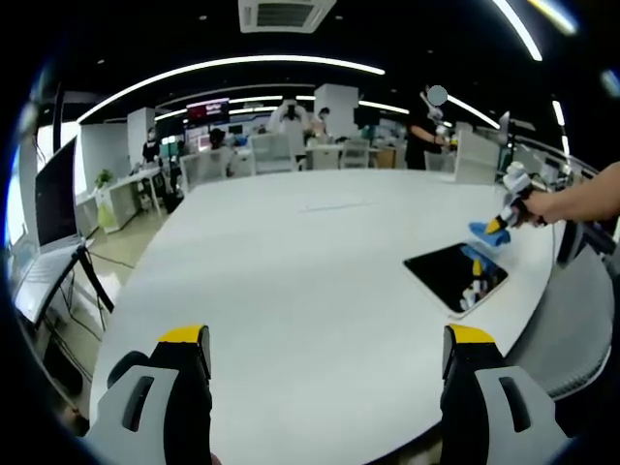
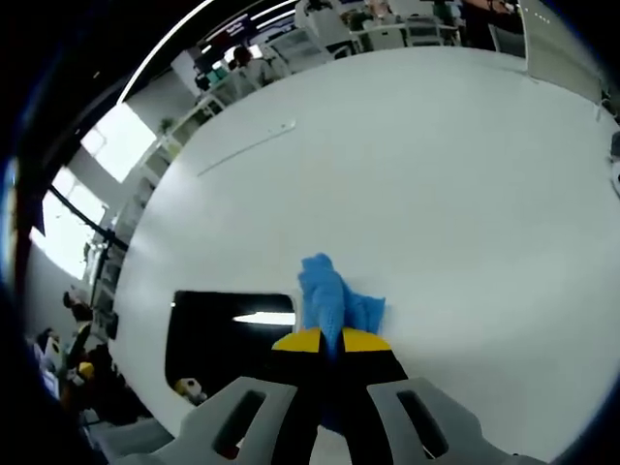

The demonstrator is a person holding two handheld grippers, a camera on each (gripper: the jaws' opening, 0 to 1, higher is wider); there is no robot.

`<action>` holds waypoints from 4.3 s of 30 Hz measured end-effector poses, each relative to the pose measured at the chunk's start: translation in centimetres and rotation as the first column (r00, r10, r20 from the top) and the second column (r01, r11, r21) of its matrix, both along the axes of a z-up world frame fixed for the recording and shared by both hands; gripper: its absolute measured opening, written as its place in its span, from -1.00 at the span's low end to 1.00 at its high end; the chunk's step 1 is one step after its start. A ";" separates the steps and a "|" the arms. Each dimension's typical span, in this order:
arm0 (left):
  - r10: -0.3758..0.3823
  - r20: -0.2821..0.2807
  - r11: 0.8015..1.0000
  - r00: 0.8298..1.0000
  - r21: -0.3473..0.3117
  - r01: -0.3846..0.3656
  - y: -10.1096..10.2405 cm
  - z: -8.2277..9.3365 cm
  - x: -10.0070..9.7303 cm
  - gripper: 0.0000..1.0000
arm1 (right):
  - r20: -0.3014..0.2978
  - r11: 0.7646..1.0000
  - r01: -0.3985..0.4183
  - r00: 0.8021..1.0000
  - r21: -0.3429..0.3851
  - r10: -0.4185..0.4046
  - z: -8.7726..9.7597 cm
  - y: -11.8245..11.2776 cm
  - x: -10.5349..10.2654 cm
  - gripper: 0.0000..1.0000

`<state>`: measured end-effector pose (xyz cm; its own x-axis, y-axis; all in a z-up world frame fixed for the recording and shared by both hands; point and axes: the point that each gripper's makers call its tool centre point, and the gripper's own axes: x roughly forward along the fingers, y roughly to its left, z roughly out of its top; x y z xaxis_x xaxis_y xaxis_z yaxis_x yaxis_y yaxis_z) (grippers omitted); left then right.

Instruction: Wipe the mirror surface with the cleaning cloth until all visible marks leave the cleaned area.

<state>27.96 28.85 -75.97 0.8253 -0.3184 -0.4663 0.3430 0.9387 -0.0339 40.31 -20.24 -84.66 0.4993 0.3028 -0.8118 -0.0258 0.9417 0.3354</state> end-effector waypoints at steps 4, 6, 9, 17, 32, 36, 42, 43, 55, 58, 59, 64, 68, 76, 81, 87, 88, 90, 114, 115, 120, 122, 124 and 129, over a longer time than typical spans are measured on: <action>0.001 -0.003 1.000 1.000 0.000 -0.001 0.1 -0.1 -0.1 1.00 | -0.005 1.000 -0.008 1.000 0.011 0.008 -0.1 1.5 0.2 -1.00; 0.003 -0.001 1.000 1.000 -0.004 -0.003 0.1 0.0 -0.1 1.00 | -0.009 1.000 -0.022 1.000 0.011 0.022 -0.3 2.3 0.3 -1.00; 0.002 -0.002 1.000 1.000 -0.003 -0.002 0.1 -0.1 -0.3 1.00 | -0.017 1.000 -0.029 0.999 0.009 0.029 -0.7 3.2 0.3 -1.00; 0.007 0.000 1.000 1.000 -0.008 -0.007 0.0 -0.1 -0.7 1.00 | -0.042 0.999 -0.036 0.998 -0.005 0.036 -2.1 4.5 0.3 -1.00; -0.003 -0.003 1.000 1.000 -0.022 0.003 -0.8 -0.4 -0.8 1.00 | -0.048 0.999 -0.053 0.997 -0.010 0.053 -2.2 6.7 0.2 -1.00; -0.006 0.004 1.000 1.000 -0.022 0.006 -0.9 -0.3 -0.9 1.00 | -0.048 0.998 -0.069 0.997 -0.014 0.068 -2.3 7.5 0.4 -1.00; 0.000 -0.002 1.000 1.000 -0.026 0.000 -0.7 -0.7 -1.1 1.00 | -0.051 0.996 -0.090 0.995 -0.004 0.090 -2.2 9.1 0.4 -1.00; 0.001 -0.003 1.000 1.000 -0.027 -0.001 -0.6 -0.8 -1.2 1.00 | -0.052 0.995 -0.095 0.994 -0.005 0.095 -2.2 9.4 0.5 -1.00; 0.011 -0.020 0.999 1.000 -0.042 -0.011 -0.9 -1.7 -2.1 1.00 | -0.054 0.990 -0.143 0.988 -0.008 0.142 -2.2 13.2 0.7 -1.00; 0.012 -0.024 0.999 1.000 -0.044 -0.013 -0.8 -1.8 -2.3 1.00 | -0.058 0.989 -0.146 0.988 -0.007 0.145 -2.2 13.8 0.9 -1.00; 0.012 -0.025 0.999 1.000 -0.045 -0.013 -0.8 -1.8 -2.4 1.00 | -0.057 0.989 -0.145 0.988 -0.007 0.145 -2.1 14.0 0.8 -1.00; 0.012 -0.022 0.998 1.000 -0.060 -0.014 -1.1 -1.4 -2.5 1.00 | -0.062 0.988 -0.153 0.986 0.019 0.154 -2.3 15.2 1.2 -1.00; 0.020 -0.020 0.998 1.000 -0.062 -0.021 -1.4 -0.9 -2.6 1.00 | -0.060 0.986 -0.166 0.984 0.015 0.166 -2.3 16.2 1.2 -1.00; 0.028 -0.025 0.998 0.999 -0.059 -0.029 -1.3 -0.8 -3.3 1.00 | -0.058 0.980 -0.194 0.979 0.037 0.196 -2.3 18.5 1.3 -1.00; 0.033 -0.026 0.998 0.999 -0.055 -0.034 -1.2 -0.6 -3.6 1.00 | -0.055 0.977 -0.208 0.976 0.046 0.211 -2.3 19.9 1.6 -1.00; 0.048 -0.024 0.997 0.999 -0.053 -0.049 -1.1 -0.4 -3.9 1.00 | -0.043 0.971 -0.224 0.973 0.082 0.228 -2.3 22.3 1.5 -1.00; 0.048 -0.026 0.997 0.999 -0.051 -0.049 -1.3 -0.4 -4.0 1.00 | -0.040 0.970 -0.228 0.972 0.083 0.232 -2.3 22.5 1.5 -1.00; 0.048 -0.030 0.998 0.998 -0.050 -0.049 -1.4 -0.5 -4.1 1.00 | -0.038 0.968 -0.234 0.971 0.091 0.238 -2.3 22.9 1.4 -1.00; 0.029 -0.033 1.000 0.999 -0.002 -0.029 -2.1 0.4 -3.2 1.00 | -0.034 0.950 -0.267 0.961 0.160 0.276 -2.3 23.8 1.0 -1.00; 0.027 -0.029 1.000 0.999 -0.001 -0.027 -2.2 0.7 -3.2 1.00 | -0.034 0.949 -0.270 0.960 0.164 0.279 -2.3 23.8 0.9 -1.00; 0.041 -0.016 0.999 0.999 -0.005 -0.041 -2.7 1.2 -3.0 1.00 | -0.046 0.945 -0.277 0.956 0.172 0.289 -2.2 23.8 0.9 -1.00; 0.036 -0.018 0.999 0.999 0.000 -0.036 -2.8 1.1 -3.1 1.00 | -0.046 0.944 -0.280 0.956 0.173 0.291 -2.3 23.8 1.0 -1.00; 0.027 -0.026 1.000 0.999 0.004 -0.027 -3.2 1.1 -3.4 1.00 | -0.045 0.944 -0.279 0.956 0.176 0.291 -2.3 23.8 1.0 -1.00; 0.031 -0.028 1.000 0.999 0.006 -0.031 -2.8 1.1 -3.5 1.00 | -0.039 0.944 -0.284 0.955 0.166 0.294 -2.3 23.8 1.1 -1.00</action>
